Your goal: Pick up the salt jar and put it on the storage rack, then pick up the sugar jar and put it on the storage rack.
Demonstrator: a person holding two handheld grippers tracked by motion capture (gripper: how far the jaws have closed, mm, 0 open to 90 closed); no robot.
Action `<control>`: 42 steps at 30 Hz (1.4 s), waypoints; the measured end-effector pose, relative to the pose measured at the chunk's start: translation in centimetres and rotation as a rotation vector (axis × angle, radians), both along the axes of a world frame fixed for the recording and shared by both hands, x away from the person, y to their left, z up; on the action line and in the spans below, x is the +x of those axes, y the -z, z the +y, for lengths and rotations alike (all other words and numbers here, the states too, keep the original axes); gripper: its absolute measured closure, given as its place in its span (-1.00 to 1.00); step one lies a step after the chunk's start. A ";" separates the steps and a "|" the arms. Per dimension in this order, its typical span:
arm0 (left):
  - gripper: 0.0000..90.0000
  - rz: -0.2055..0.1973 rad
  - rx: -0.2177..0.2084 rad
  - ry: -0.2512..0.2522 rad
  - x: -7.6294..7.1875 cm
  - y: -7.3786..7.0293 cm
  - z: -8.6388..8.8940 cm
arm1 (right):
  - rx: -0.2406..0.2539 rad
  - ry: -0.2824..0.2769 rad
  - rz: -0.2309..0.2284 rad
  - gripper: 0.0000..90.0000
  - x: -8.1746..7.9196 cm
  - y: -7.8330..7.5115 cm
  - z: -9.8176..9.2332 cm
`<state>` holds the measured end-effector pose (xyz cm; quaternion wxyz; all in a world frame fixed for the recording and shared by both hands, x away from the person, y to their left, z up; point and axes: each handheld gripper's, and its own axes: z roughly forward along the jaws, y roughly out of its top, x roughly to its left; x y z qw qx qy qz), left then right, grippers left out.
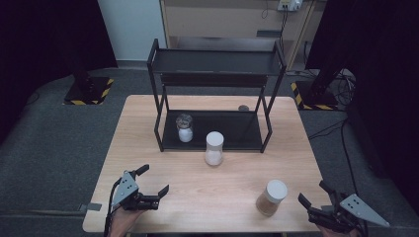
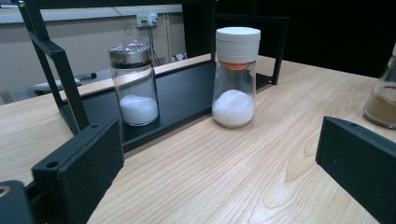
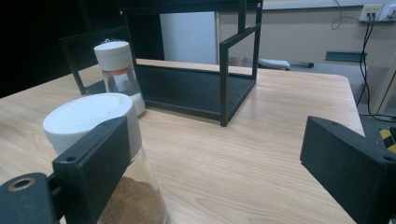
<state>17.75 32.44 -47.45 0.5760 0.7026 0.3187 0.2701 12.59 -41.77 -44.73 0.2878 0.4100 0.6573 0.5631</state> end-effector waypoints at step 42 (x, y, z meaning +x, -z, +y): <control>-1.00 -0.010 -0.010 0.025 0.0 1.0 1.4 | 0.012 0.007 0.004 -0.81 0.1 0.1 -0.1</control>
